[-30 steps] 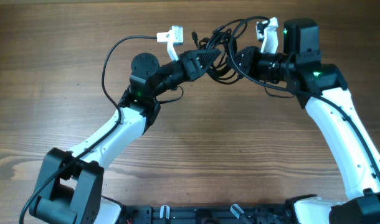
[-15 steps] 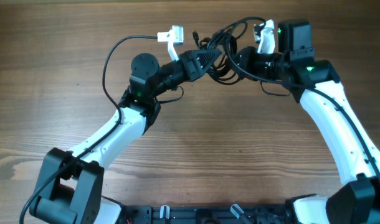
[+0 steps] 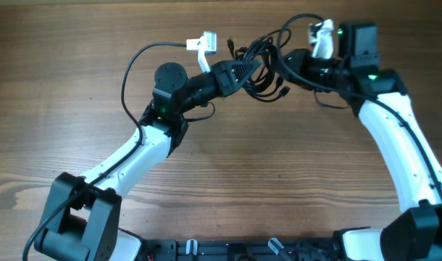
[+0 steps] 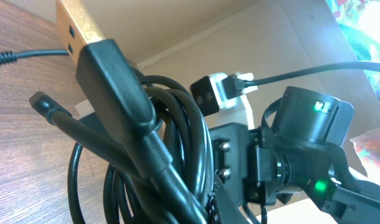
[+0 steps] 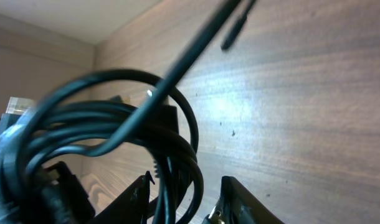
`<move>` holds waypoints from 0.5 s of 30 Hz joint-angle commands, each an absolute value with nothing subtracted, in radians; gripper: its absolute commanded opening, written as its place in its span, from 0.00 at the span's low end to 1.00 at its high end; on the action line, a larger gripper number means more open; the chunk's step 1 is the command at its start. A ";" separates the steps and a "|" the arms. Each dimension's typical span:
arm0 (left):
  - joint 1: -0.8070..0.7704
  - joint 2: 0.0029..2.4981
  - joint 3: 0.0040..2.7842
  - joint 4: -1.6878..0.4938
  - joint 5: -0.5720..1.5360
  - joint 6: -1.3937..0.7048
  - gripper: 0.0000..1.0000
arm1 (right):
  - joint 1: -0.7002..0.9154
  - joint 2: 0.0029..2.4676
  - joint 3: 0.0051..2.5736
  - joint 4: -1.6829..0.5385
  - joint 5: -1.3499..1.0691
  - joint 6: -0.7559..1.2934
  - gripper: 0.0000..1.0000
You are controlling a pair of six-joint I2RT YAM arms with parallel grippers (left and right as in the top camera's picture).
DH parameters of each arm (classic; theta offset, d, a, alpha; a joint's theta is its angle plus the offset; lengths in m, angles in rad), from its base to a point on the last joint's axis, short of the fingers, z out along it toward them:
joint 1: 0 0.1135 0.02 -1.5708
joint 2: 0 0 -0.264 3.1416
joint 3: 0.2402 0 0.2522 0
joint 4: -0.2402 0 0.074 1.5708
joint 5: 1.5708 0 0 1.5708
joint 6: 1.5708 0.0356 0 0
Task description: Untangle cables
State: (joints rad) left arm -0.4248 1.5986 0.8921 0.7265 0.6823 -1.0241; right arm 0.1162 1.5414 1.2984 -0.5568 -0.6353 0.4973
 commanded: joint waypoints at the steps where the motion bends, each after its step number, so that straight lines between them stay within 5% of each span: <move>1: -0.427 1.582 0.905 0.739 0.702 -1.027 0.04 | 0.126 1.446 1.313 -0.546 -0.682 0.393 0.41; 15: -0.428 1.582 0.905 0.804 0.691 -1.319 0.04 | 0.218 1.436 1.312 -0.611 -0.511 0.372 0.30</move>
